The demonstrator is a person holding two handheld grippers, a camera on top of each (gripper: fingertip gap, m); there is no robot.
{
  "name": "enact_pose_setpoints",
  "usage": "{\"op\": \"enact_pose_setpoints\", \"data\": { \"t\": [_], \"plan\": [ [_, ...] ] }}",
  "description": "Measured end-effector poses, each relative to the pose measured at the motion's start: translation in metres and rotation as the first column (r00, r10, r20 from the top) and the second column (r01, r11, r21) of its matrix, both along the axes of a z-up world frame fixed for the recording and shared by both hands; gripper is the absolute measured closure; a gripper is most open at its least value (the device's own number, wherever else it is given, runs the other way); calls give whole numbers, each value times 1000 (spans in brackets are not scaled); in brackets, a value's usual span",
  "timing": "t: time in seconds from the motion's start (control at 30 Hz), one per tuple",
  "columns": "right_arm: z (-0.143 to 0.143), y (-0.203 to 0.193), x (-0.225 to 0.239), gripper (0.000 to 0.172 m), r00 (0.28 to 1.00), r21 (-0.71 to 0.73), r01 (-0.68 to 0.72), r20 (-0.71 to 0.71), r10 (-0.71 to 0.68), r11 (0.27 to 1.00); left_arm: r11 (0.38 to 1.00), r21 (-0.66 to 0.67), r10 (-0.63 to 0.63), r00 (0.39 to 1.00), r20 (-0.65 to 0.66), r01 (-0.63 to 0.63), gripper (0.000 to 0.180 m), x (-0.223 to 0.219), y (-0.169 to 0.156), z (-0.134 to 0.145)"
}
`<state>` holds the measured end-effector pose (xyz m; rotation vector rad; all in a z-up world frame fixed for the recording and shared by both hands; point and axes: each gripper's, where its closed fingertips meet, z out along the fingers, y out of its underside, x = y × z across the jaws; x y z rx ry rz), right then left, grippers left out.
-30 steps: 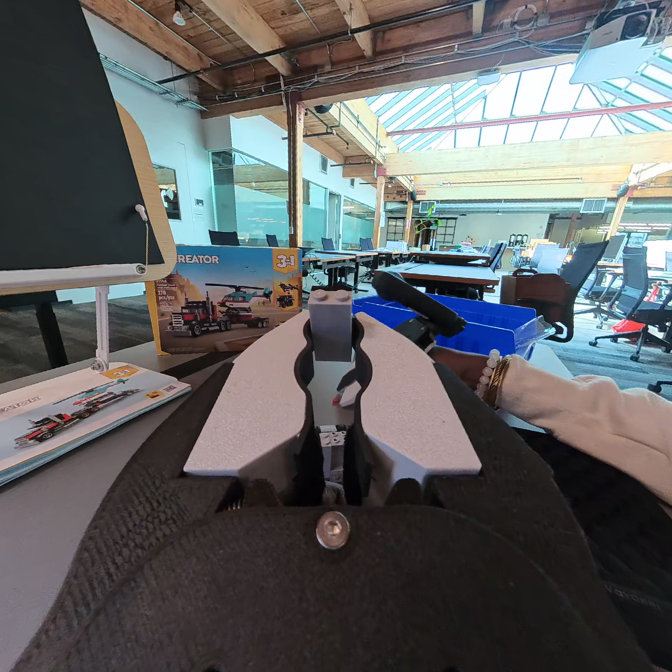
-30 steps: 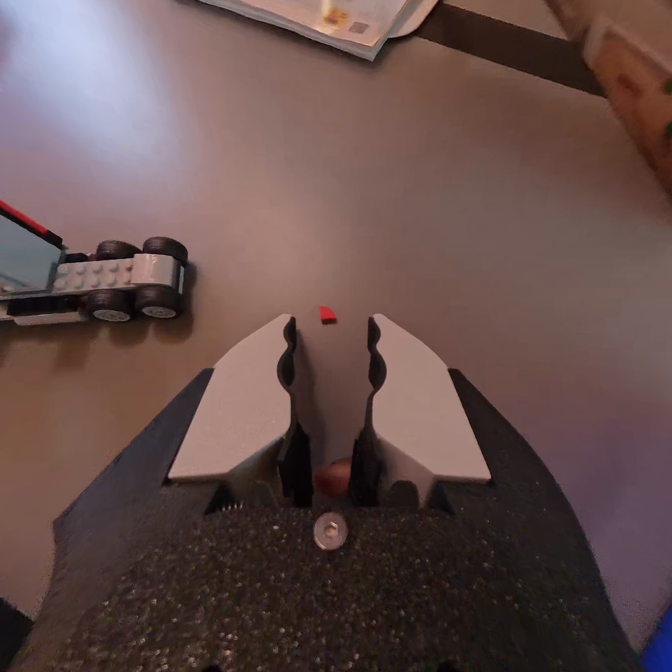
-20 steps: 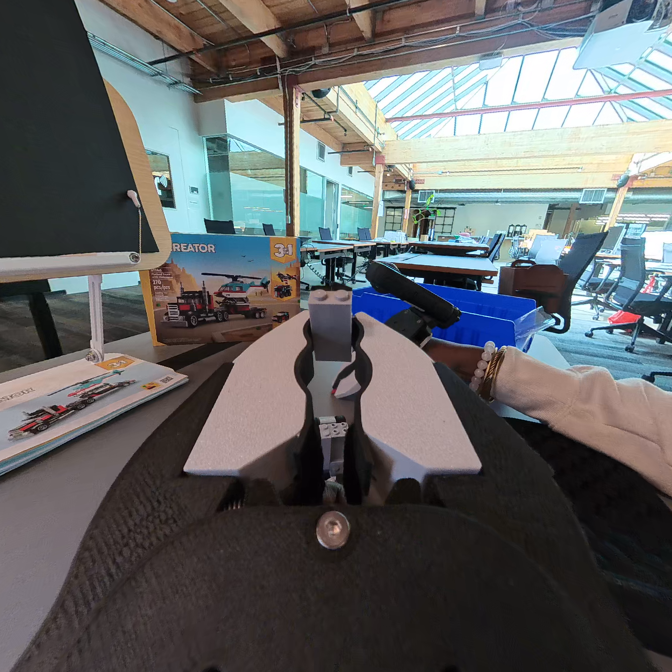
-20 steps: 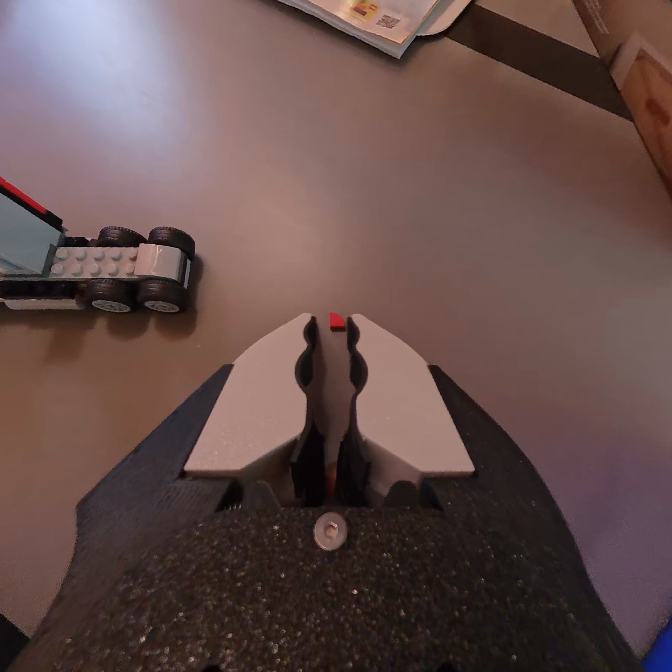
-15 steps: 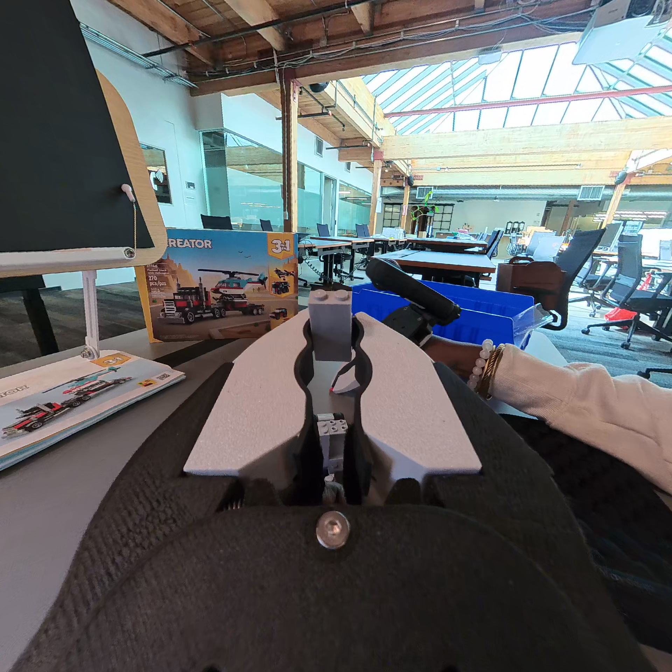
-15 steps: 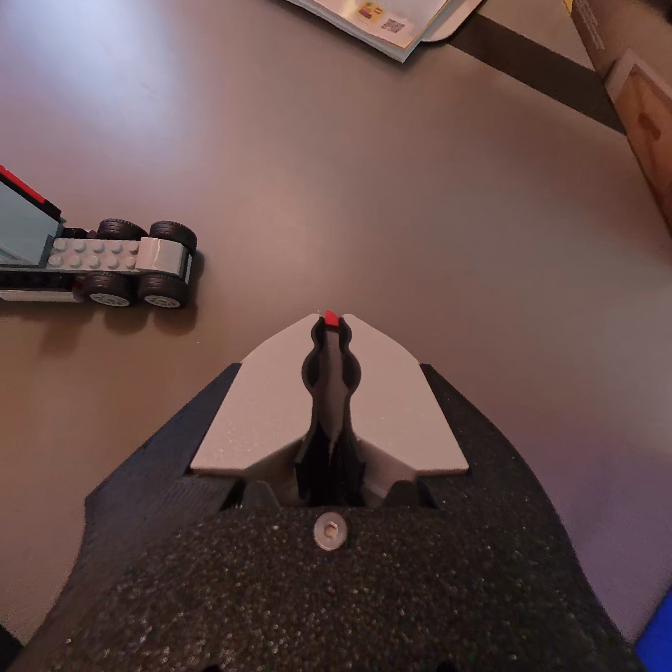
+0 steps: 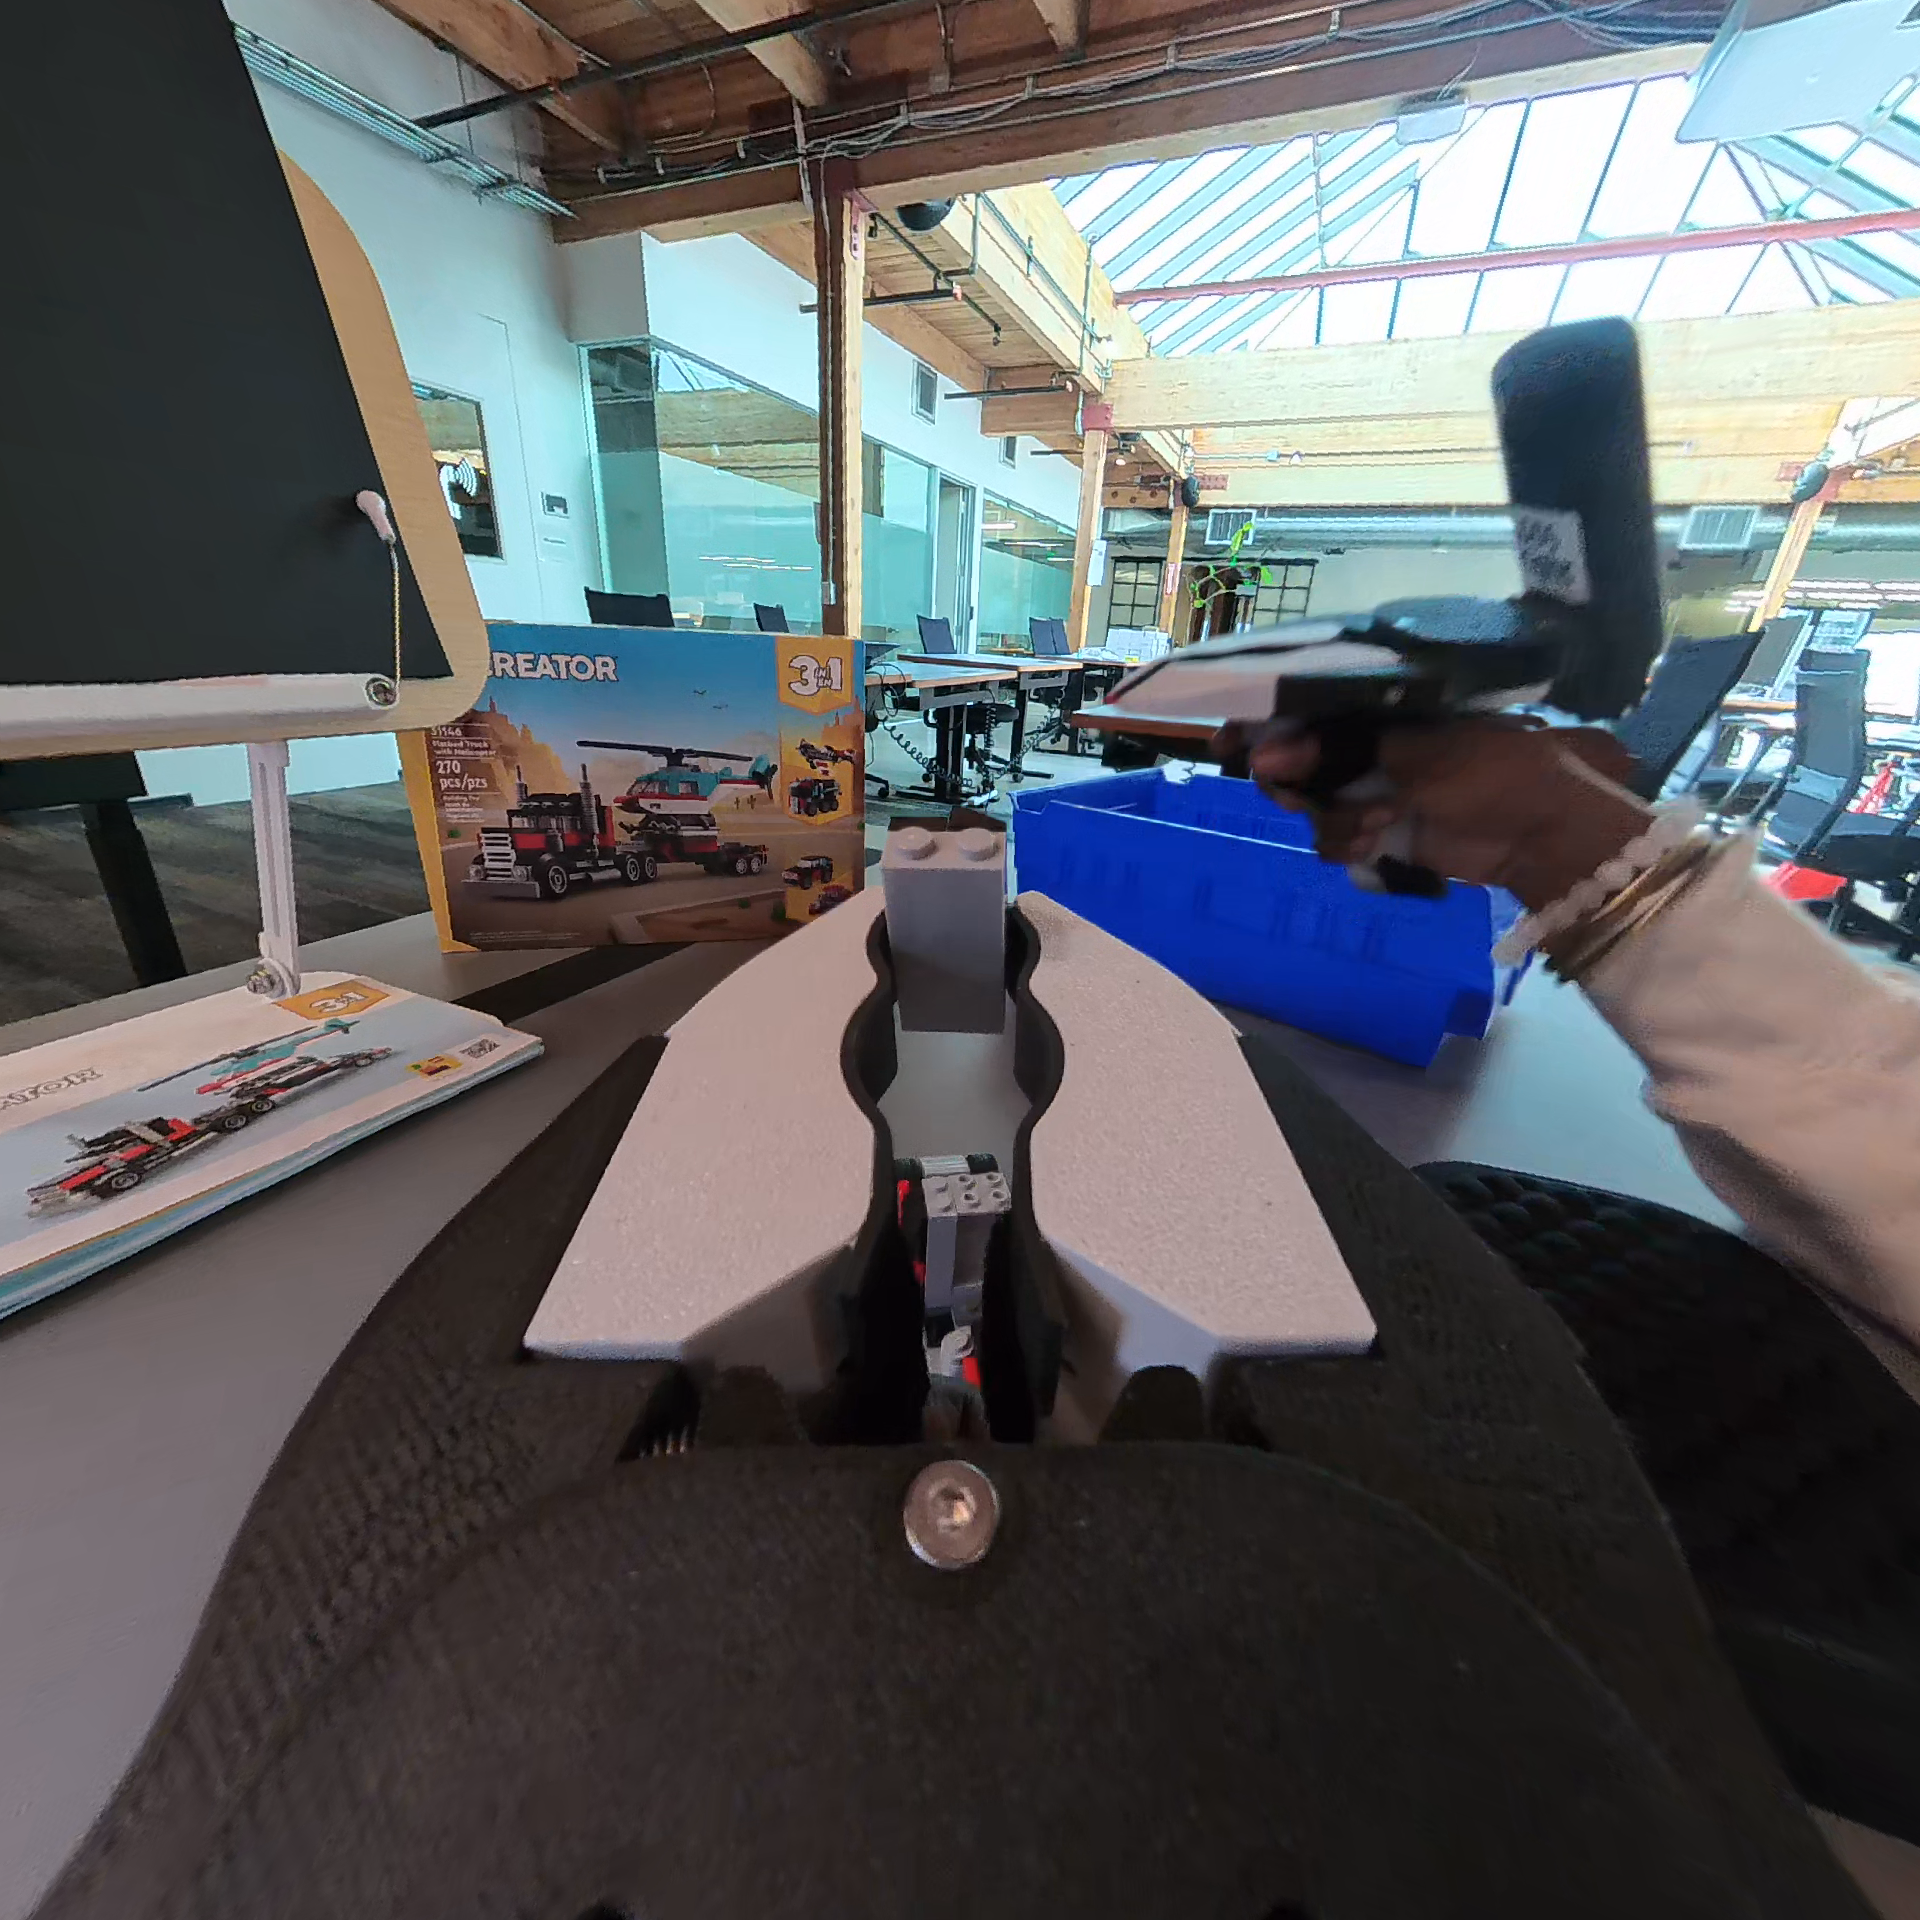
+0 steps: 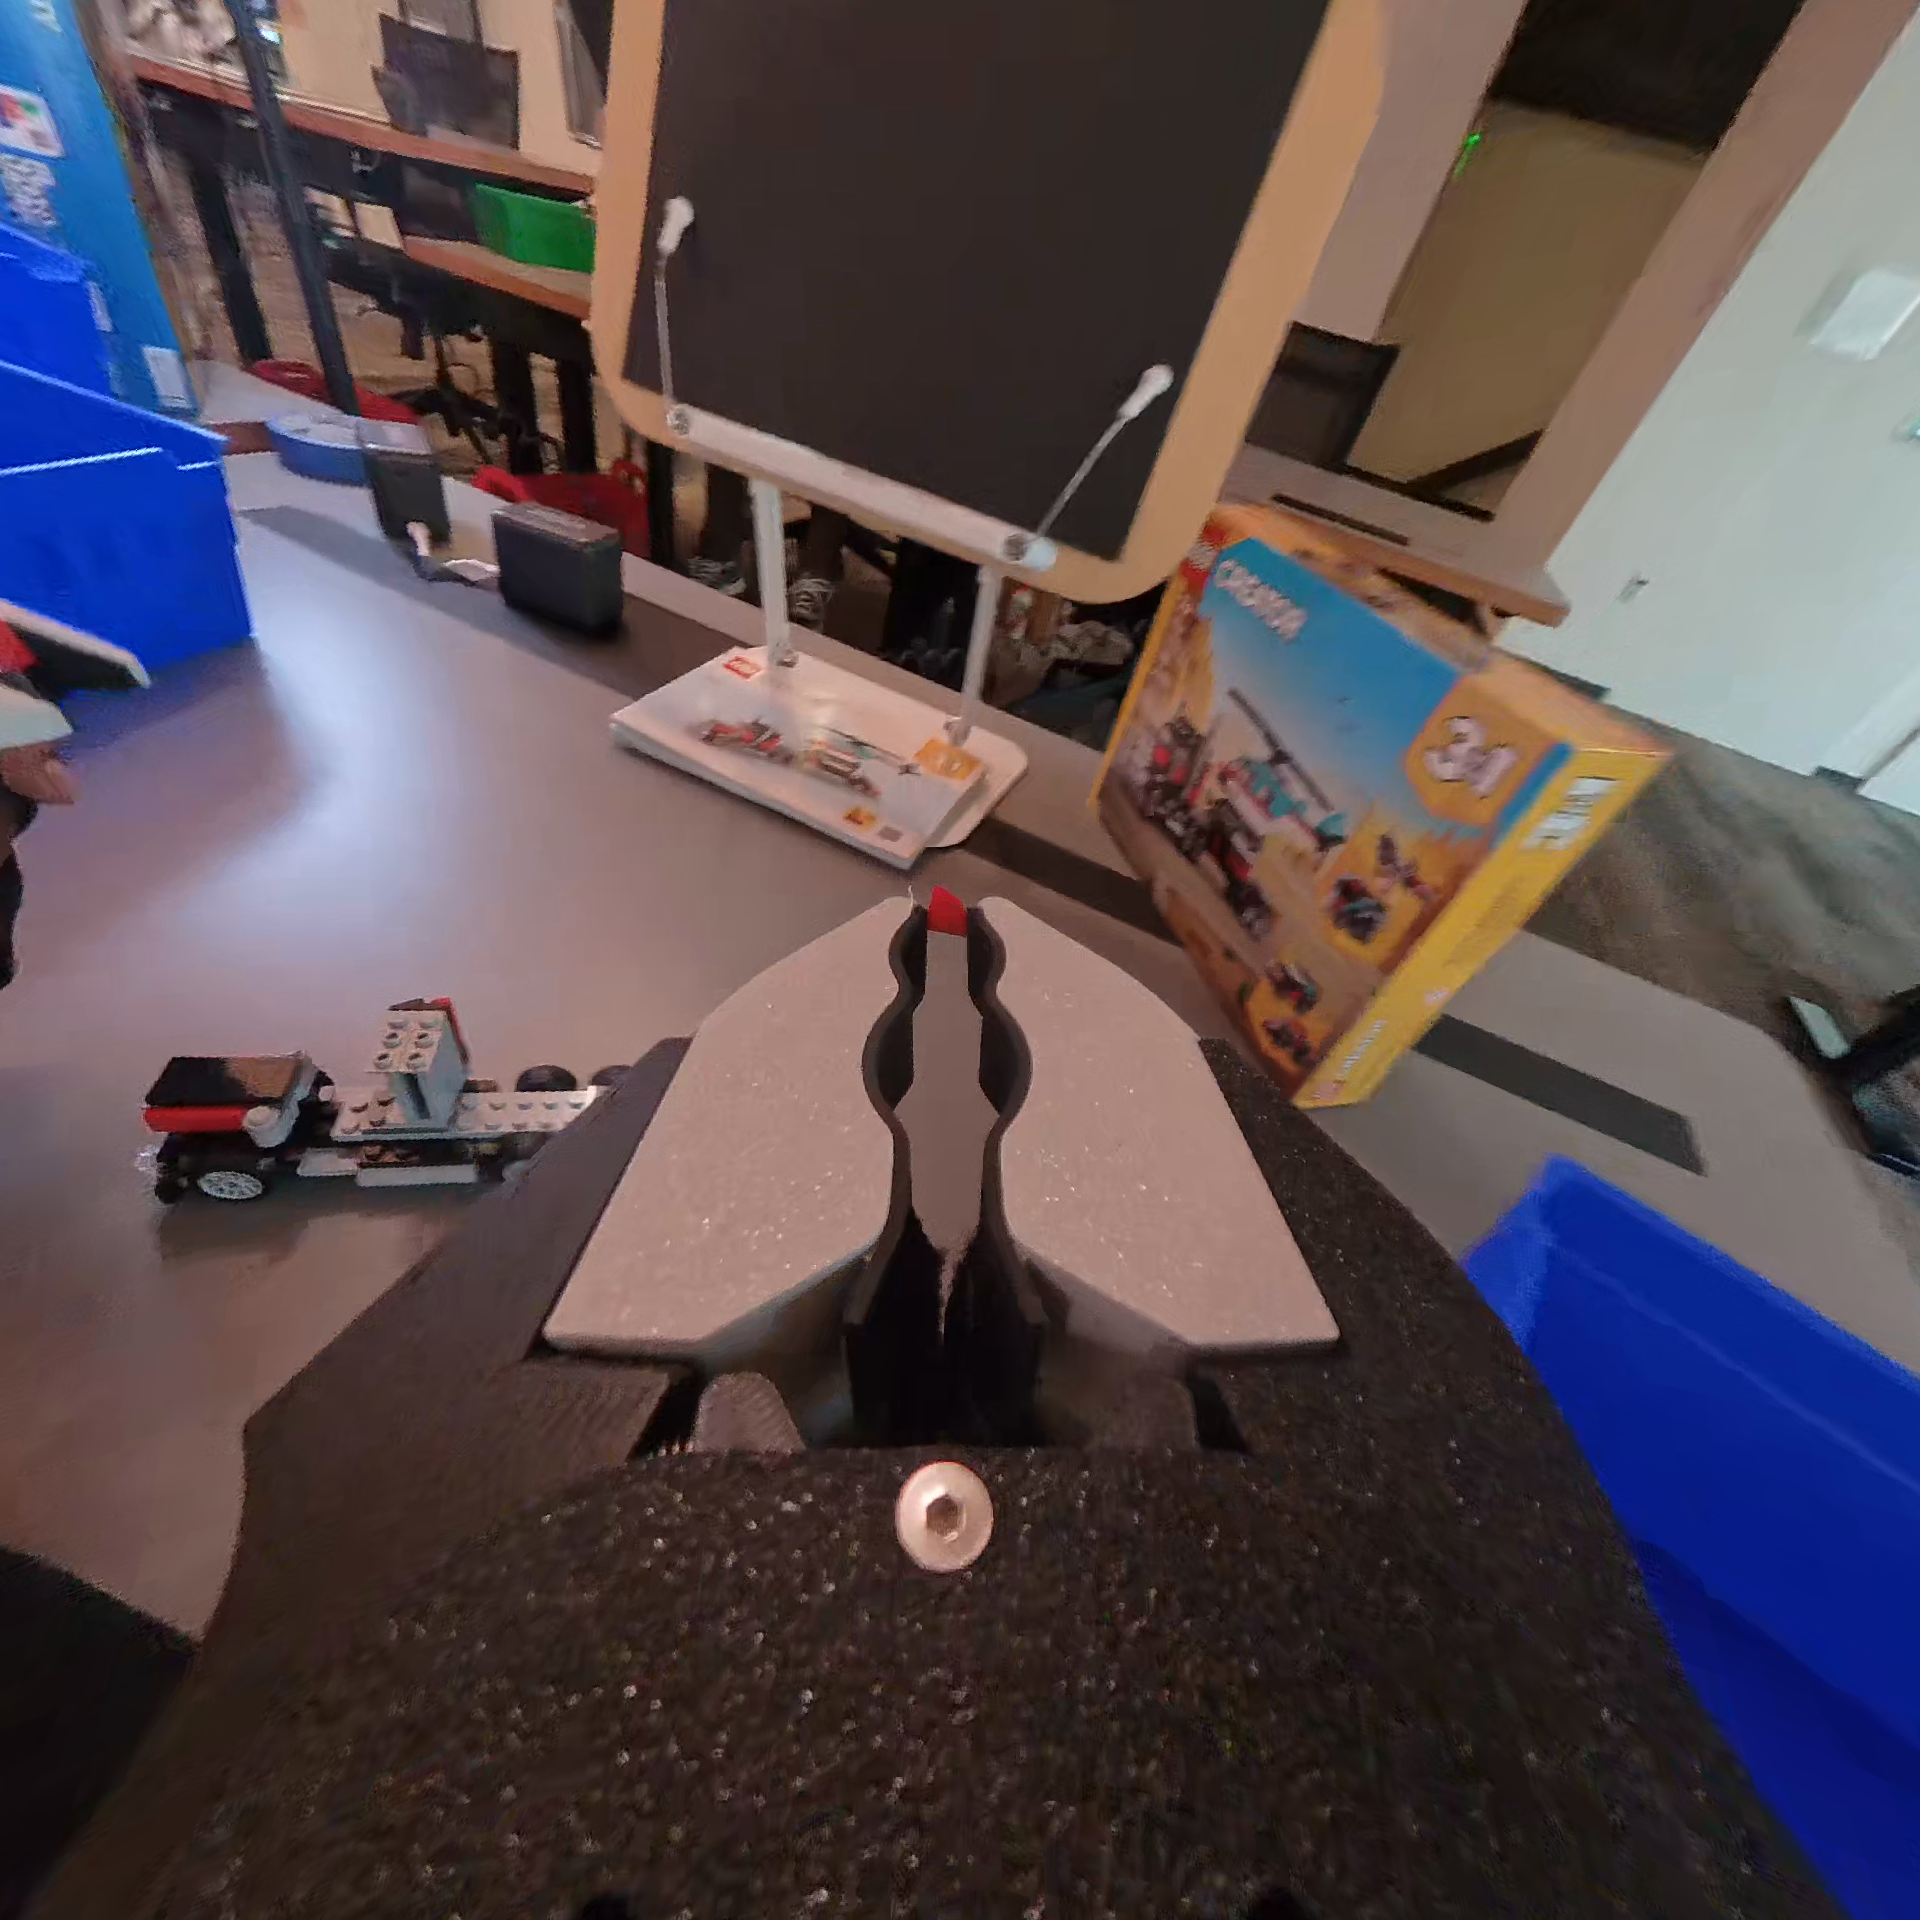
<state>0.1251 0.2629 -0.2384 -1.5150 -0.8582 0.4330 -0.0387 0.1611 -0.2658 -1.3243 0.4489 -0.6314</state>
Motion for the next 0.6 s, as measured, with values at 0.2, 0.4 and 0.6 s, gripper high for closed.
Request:
{"op": "enact_pose_setpoints", "data": {
  "t": [0.2,0.4,0.6],
  "plan": [
    [23,9,116,165,947,-4,297,129,-294,955,1000,3,3,1000,-15,-3,162,2,1,-3],
    [-32,16,202,161,855,-225,501,283,-436,836,1000,-8,-16,999,-32,15,162,7,0,-7],
    [-39,21,217,137,846,-240,521,274,-457,819,1000,9,-10,996,-88,10,162,11,-1,-10]
  ]
}}
